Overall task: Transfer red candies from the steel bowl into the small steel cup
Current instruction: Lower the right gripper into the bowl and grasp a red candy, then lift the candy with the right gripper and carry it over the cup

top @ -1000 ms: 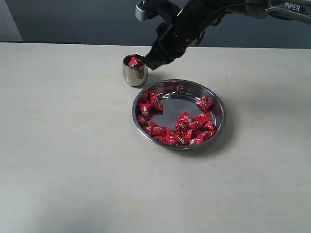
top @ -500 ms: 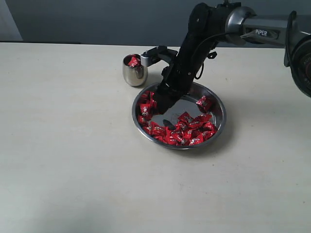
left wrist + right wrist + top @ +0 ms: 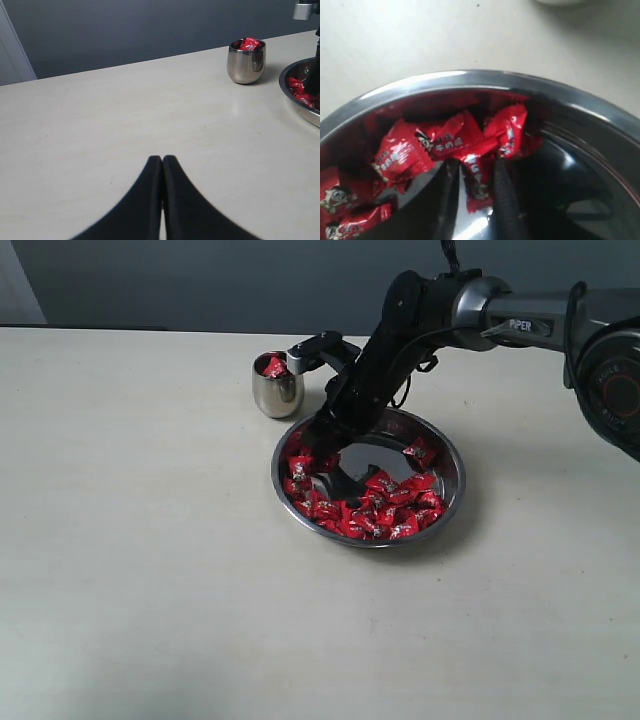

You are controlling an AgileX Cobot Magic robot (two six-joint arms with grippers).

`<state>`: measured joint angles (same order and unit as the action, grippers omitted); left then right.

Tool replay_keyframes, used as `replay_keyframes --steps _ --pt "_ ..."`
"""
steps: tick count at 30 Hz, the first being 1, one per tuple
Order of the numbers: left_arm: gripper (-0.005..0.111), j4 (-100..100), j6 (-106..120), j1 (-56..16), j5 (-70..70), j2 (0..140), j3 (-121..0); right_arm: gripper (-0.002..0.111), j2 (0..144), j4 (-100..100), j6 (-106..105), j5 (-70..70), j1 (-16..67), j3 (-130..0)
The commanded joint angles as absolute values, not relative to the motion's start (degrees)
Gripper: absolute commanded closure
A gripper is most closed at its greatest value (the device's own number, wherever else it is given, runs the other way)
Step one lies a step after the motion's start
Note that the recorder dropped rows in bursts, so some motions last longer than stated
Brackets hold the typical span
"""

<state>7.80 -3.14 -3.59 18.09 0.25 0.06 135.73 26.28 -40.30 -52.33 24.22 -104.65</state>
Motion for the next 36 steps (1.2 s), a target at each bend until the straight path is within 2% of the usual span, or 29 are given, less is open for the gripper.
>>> replay_keyframes --steps 1,5,17,36 --pt "0.106 7.77 -3.46 -4.19 17.69 0.00 0.00 0.097 135.60 26.43 -40.36 -52.06 24.02 -104.64" --pt "0.106 7.77 -3.46 -4.19 17.69 0.00 0.00 0.108 135.34 26.43 -40.36 -53.27 24.02 -104.64" --pt "0.106 7.77 -3.46 -4.19 17.69 0.00 0.00 0.108 131.18 24.51 -40.36 -57.37 24.02 -104.64" --pt "0.106 7.77 -3.46 -4.19 17.69 0.00 0.00 0.108 129.97 37.49 -46.89 -23.82 24.02 -104.90"
